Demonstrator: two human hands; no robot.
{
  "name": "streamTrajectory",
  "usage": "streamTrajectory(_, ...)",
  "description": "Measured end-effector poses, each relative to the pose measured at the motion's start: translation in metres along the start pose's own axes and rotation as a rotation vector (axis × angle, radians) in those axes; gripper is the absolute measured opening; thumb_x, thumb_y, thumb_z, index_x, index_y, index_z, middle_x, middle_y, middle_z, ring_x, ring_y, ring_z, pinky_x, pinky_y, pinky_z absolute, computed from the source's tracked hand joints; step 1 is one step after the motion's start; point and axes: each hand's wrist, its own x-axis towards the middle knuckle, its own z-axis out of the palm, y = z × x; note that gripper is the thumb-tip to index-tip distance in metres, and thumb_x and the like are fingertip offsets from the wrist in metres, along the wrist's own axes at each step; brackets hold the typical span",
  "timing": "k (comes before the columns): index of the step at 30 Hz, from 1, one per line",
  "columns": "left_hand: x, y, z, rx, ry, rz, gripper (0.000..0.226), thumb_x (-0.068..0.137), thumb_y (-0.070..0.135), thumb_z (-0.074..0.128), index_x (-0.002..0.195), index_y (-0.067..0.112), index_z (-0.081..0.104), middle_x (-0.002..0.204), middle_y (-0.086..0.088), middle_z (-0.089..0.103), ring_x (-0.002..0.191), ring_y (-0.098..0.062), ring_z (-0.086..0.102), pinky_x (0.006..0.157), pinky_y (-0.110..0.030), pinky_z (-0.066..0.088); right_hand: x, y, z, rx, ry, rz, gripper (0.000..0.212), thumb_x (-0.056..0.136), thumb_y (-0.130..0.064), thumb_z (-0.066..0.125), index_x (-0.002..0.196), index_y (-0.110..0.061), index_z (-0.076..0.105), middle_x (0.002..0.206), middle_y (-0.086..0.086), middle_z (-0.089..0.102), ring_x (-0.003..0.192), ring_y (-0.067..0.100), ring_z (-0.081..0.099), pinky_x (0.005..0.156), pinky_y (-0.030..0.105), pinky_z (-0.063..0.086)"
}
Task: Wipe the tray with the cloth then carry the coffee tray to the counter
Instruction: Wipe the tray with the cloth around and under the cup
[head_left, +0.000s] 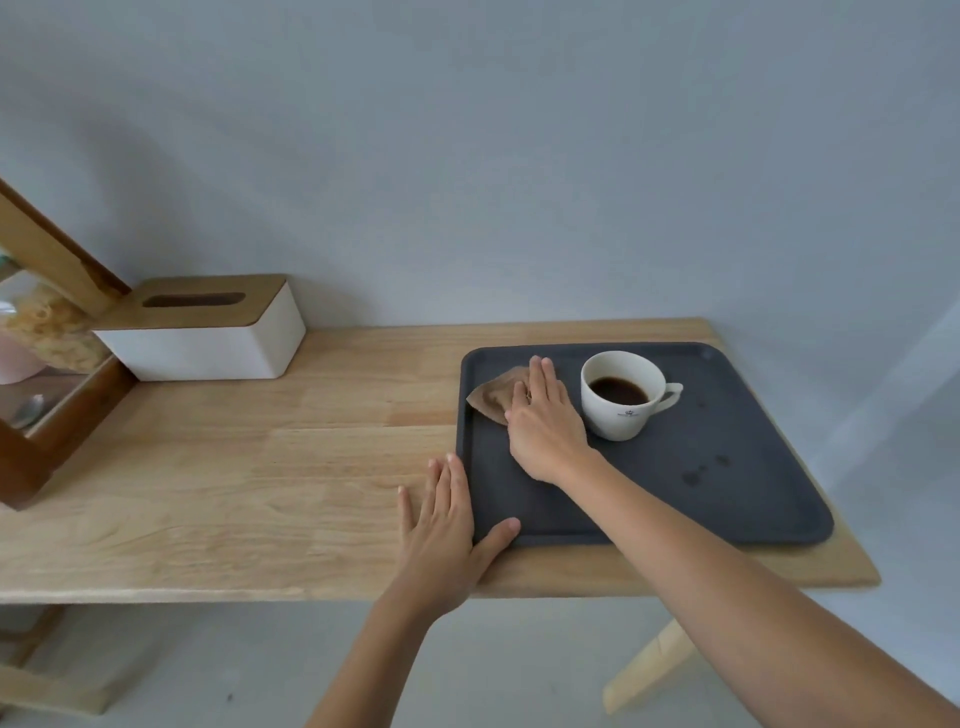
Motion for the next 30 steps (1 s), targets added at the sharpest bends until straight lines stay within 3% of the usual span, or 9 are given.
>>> streamTrajectory(6,-0.001,-0.001,-0.001,0.007,-0.003,-0.006,0.091,0.085,0.073,0.019,0.134,0.021,-0.036,0.158,0.003,-0.025,0.138,-0.011,-0.035,0.116,-0.044,-0.019,0.046,-0.01,-0.002,0.058,-0.019,0.368,0.065,0.094,-0.015,0.037,0.145,0.016,0.011,0.155,0.036,0.004,0.144,0.05,0.005,0.12,0.05,0.016)
streamTrajectory(10,-0.002,0.0,-0.002,-0.007,-0.009,0.003,0.09,0.085,0.073,0.02,0.133,0.023,-0.036,0.158,0.005,-0.025,0.138,-0.01,-0.035,0.115,-0.043,-0.021,0.065,-0.016,-0.006,0.114,-0.012,0.512,0.079,0.09,-0.025,0.047,0.15,-0.002,0.0,0.151,0.043,0.007,0.139,0.057,0.013,0.117,0.056,0.018)
streamTrajectory(12,-0.002,0.001,-0.003,-0.008,-0.012,0.006,0.09,0.085,0.073,0.021,0.133,0.022,-0.036,0.158,0.005,-0.024,0.138,-0.01,-0.034,0.115,-0.042,-0.021,0.066,-0.018,-0.004,0.129,0.013,0.52,0.075,0.091,-0.026,0.048,0.15,-0.005,0.007,0.153,0.039,0.01,0.14,0.056,0.014,0.116,0.057,0.019)
streamTrajectory(18,-0.002,0.002,-0.006,-0.004,-0.029,0.006,0.091,0.087,0.07,0.022,0.139,0.017,-0.031,0.158,0.003,-0.024,0.139,-0.011,-0.033,0.116,-0.045,-0.018,0.04,-0.025,0.003,0.172,0.077,0.175,0.063,0.089,-0.016,0.056,0.146,-0.02,0.03,0.156,0.013,0.025,0.144,0.034,0.022,0.114,0.055,0.024)
streamTrajectory(23,-0.001,0.003,-0.006,0.029,-0.022,-0.002,0.094,0.086,0.073,0.019,0.144,0.014,-0.026,0.159,0.001,-0.022,0.138,-0.012,-0.033,0.116,-0.045,-0.017,0.002,-0.023,0.004,0.141,0.126,-0.043,0.05,0.095,-0.017,0.047,0.143,-0.027,0.036,0.155,0.012,0.03,0.144,0.032,0.024,0.119,0.053,0.007)
streamTrajectory(27,-0.004,0.003,-0.005,0.018,0.002,0.005,0.105,0.075,0.084,0.012,0.144,0.015,-0.026,0.159,0.002,-0.022,0.139,-0.012,-0.033,0.115,-0.044,-0.018,-0.034,-0.011,0.01,0.18,0.135,-0.167,0.045,0.099,-0.02,0.041,0.143,-0.028,0.039,0.154,0.008,0.033,0.144,0.028,0.026,0.118,0.048,0.014)
streamTrajectory(30,-0.005,0.004,-0.005,0.036,0.018,0.011,0.114,0.067,0.091,0.014,0.145,0.016,-0.026,0.157,0.004,-0.024,0.141,-0.012,-0.031,0.114,-0.044,-0.019,-0.037,-0.008,0.011,0.158,0.126,-0.135,0.047,0.097,-0.02,0.044,0.143,-0.024,0.039,0.152,0.009,0.035,0.142,0.026,0.028,0.118,0.045,0.015)
